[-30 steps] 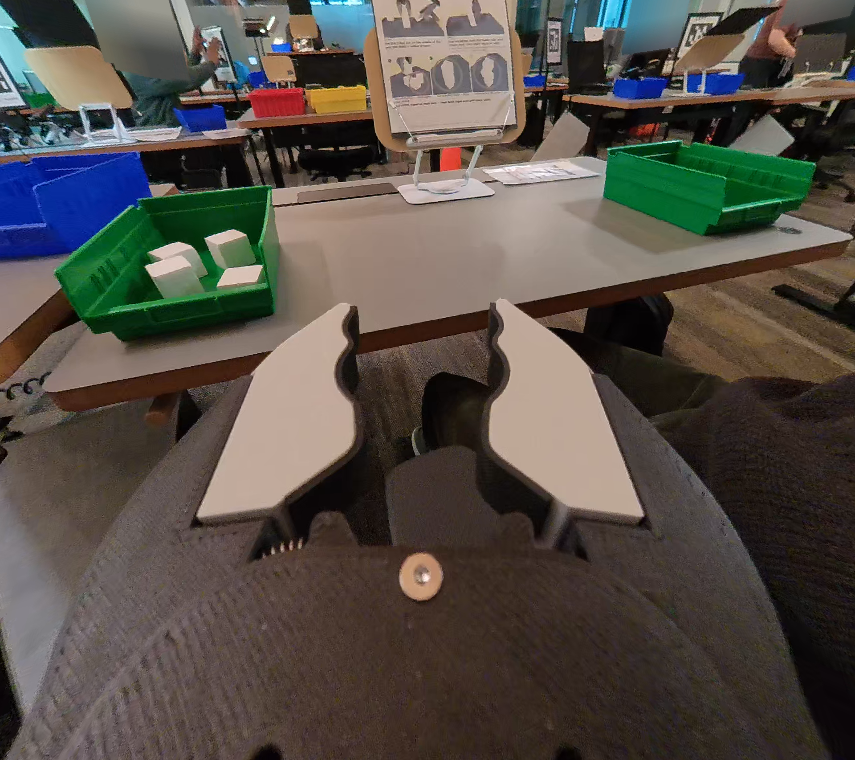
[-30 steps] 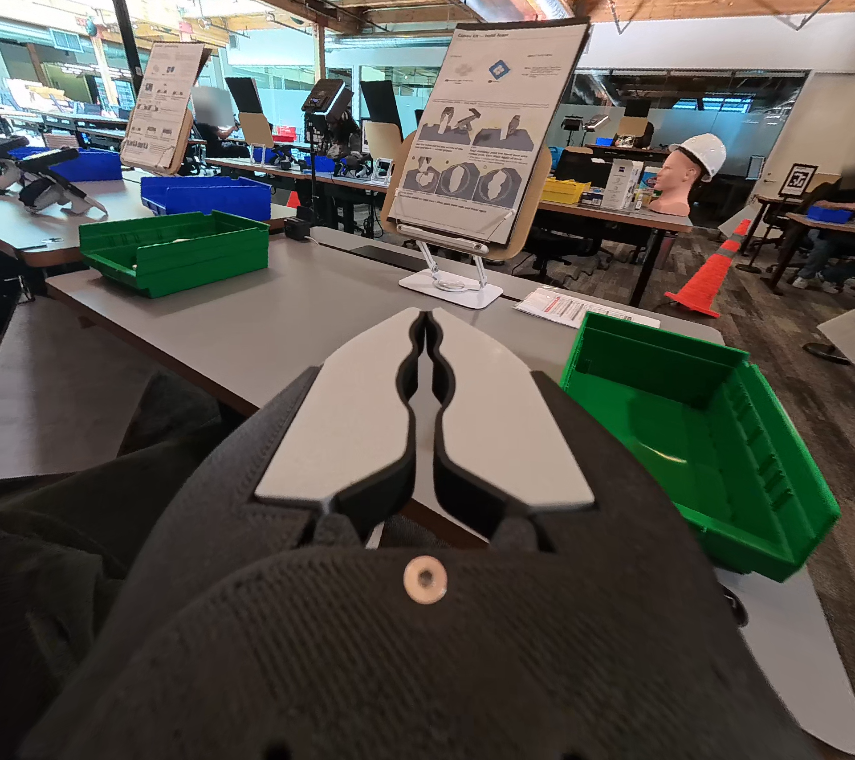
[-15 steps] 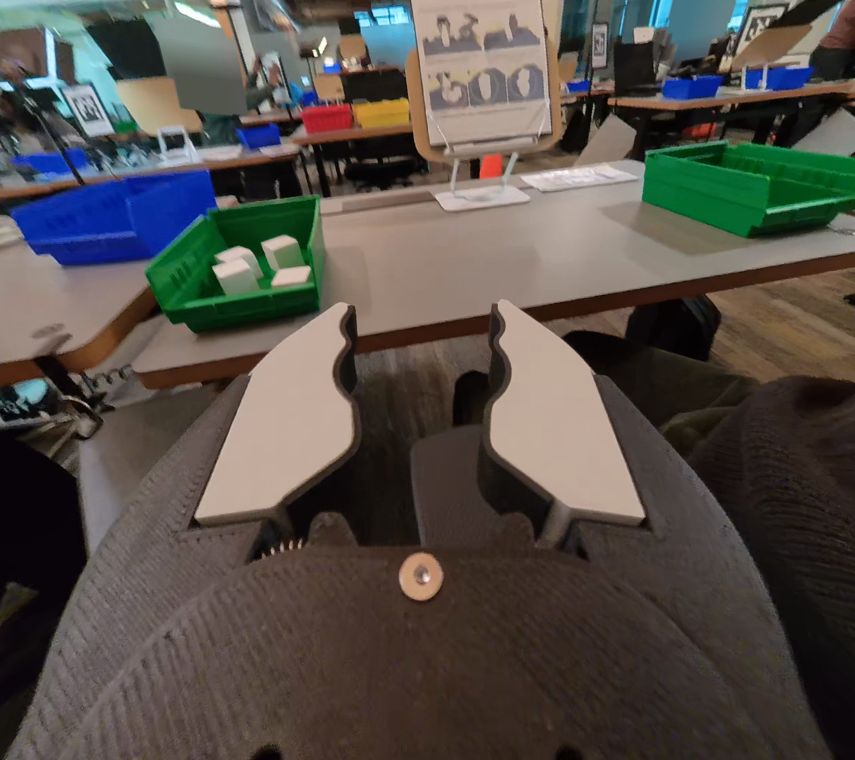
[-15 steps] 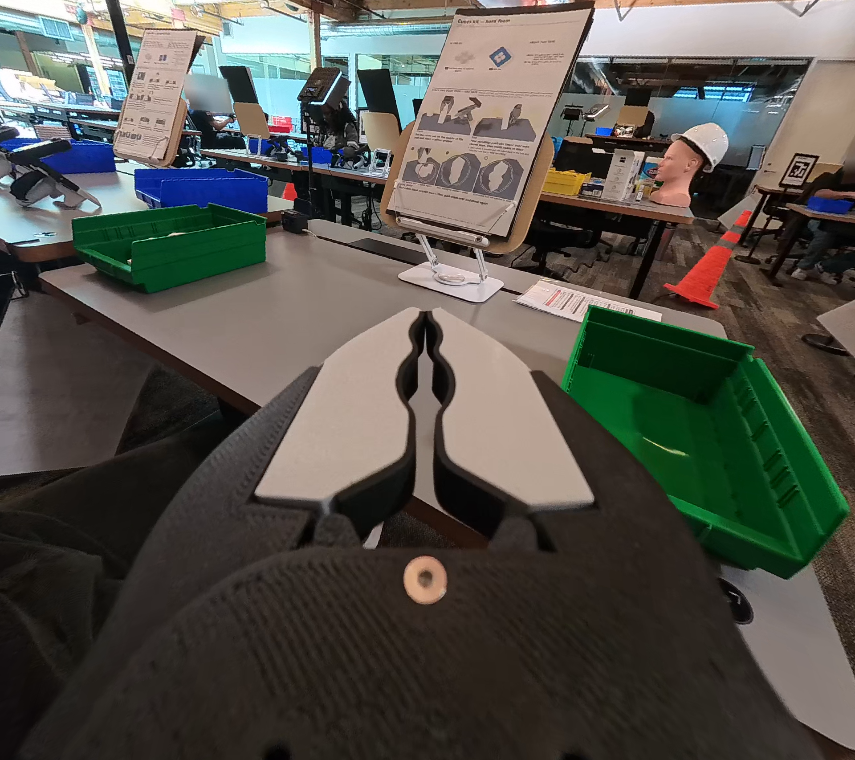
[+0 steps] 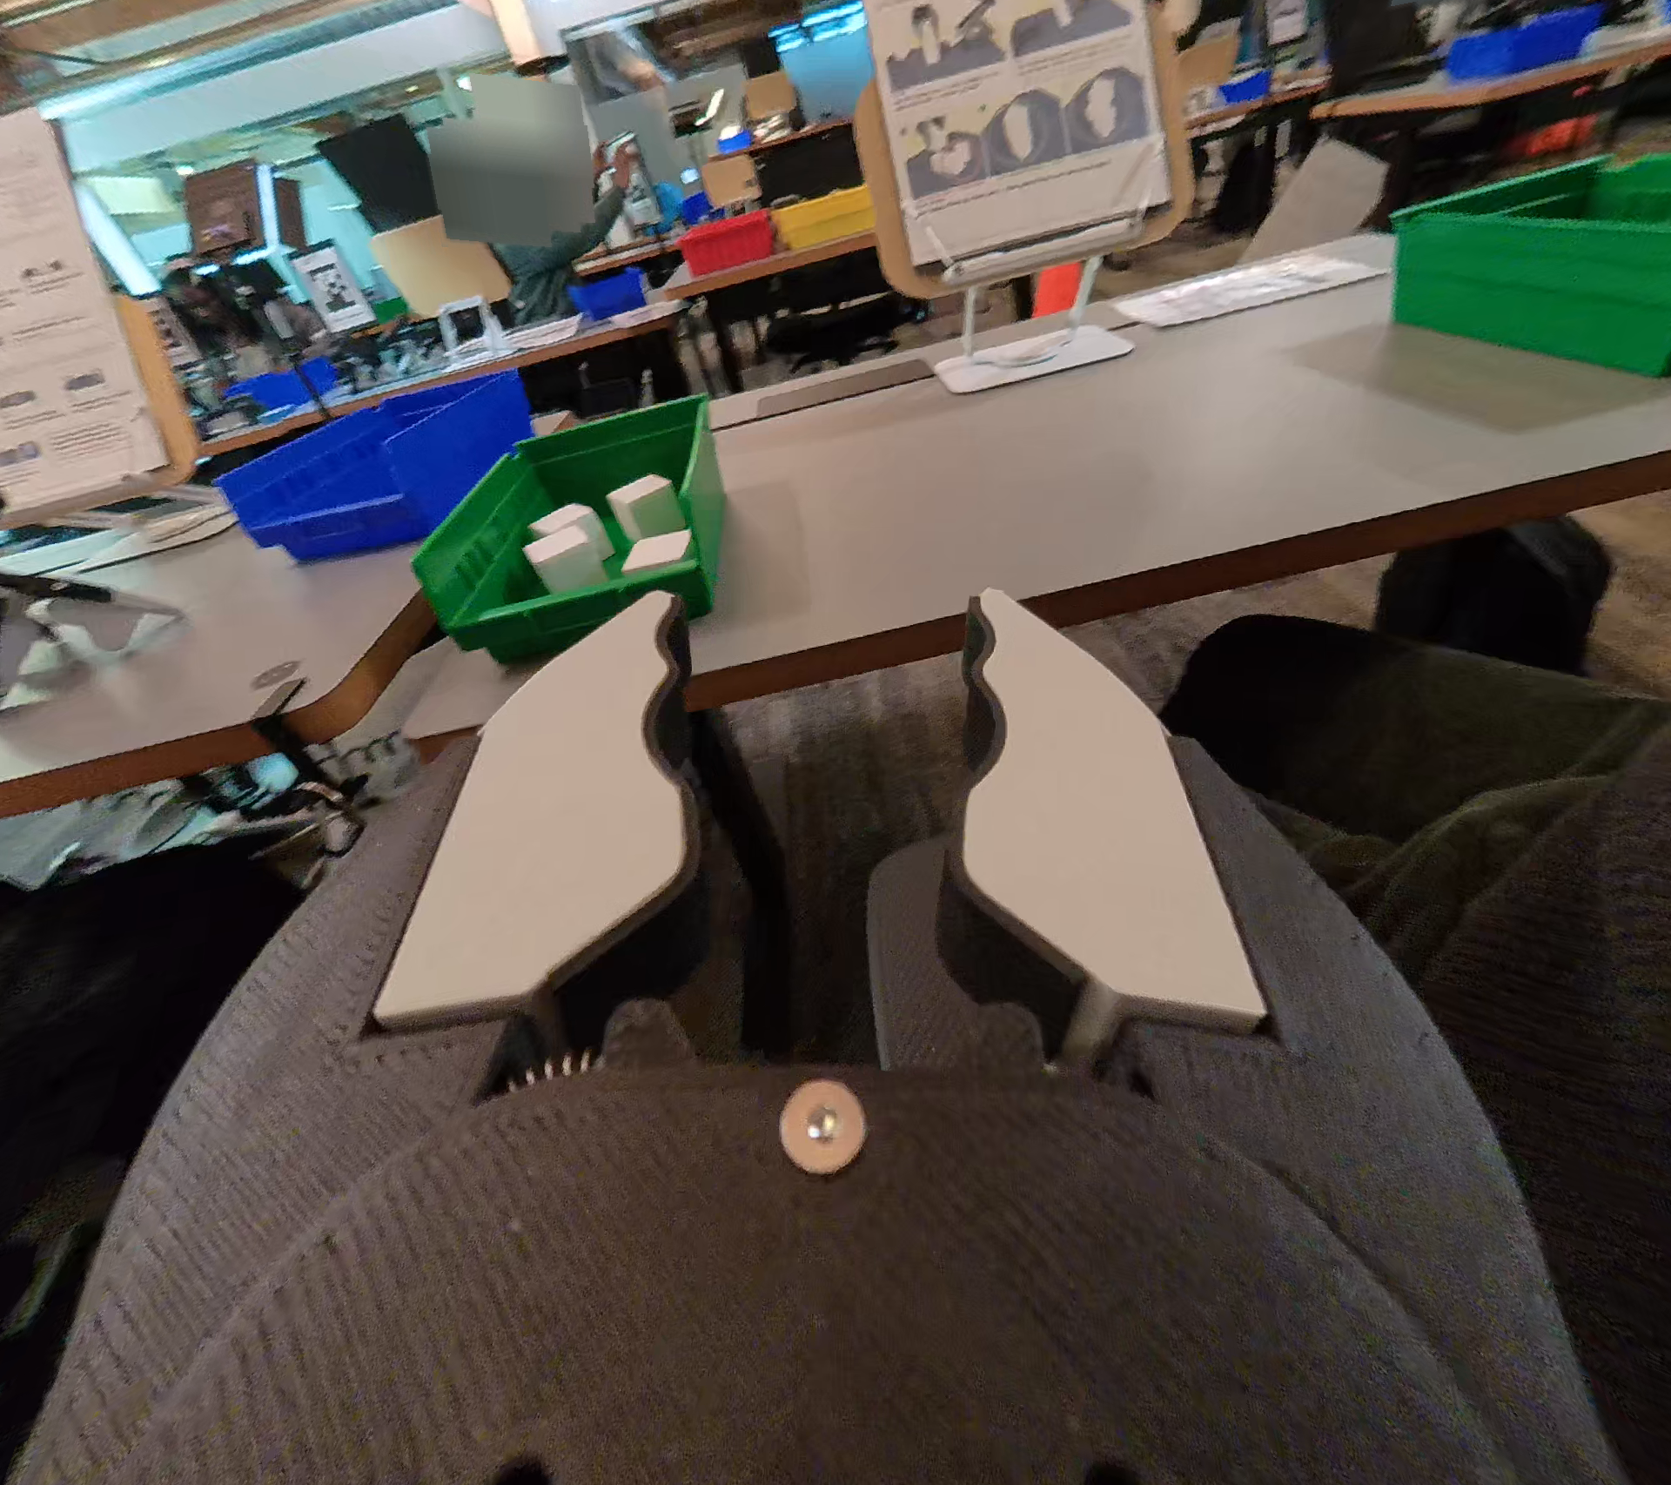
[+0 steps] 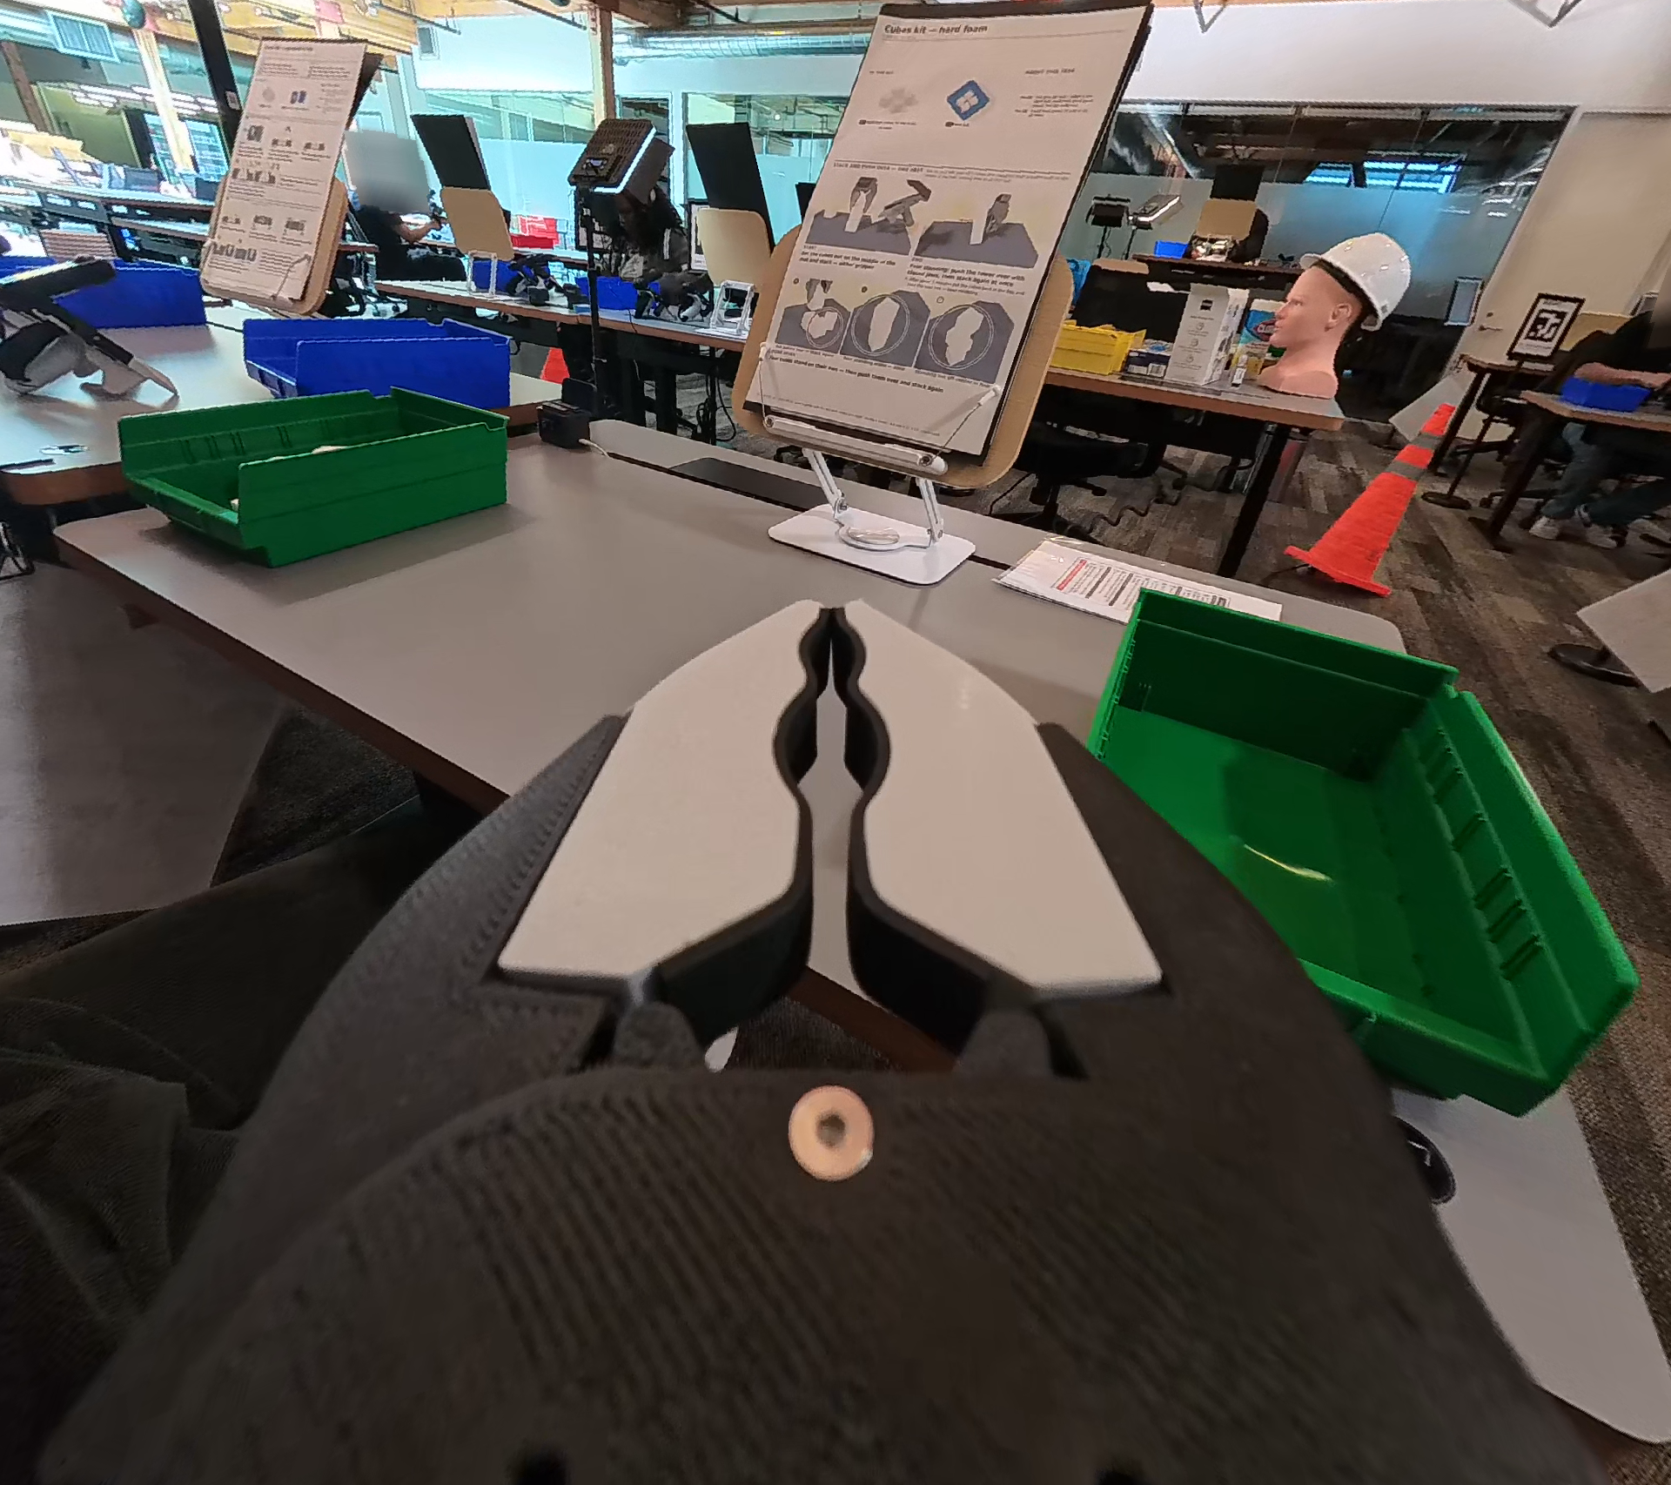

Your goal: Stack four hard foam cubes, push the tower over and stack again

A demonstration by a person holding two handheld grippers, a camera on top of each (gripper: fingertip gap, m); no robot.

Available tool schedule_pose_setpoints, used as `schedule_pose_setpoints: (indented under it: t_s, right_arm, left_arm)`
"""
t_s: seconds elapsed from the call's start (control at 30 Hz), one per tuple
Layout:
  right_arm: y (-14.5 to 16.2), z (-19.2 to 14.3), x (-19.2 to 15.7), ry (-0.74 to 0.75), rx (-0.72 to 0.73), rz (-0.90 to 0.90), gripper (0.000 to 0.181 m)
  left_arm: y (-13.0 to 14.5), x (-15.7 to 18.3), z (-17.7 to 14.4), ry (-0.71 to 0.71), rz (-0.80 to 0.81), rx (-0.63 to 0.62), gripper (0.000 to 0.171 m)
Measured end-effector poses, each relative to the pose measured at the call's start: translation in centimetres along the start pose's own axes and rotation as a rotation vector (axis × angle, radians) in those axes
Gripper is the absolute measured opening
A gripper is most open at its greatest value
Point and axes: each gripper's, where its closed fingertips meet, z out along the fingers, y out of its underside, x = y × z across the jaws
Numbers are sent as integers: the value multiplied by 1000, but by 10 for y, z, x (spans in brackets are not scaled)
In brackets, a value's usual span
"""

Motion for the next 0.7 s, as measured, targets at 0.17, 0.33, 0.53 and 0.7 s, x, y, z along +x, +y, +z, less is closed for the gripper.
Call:
schedule_pose_setpoints:
  t_s: [0.17,0.33,0.53,0.7]
  right_arm:
    - [1,0,0,-1,-4,-3,0]
    - [1,-1,1,4,-5,-4,0]
    - [2,-1,2,5,-6,0,0]
    - [2,0,2,4,-8,-3,0]
  left_arm:
    - [5,-3,3,-70,-29,-9,61]
    - [6,-3,5,-93,-74,10,61]
    - [10,4,6,-96,-97,20,62]
    - [14,25,11,57,-139,0,56]
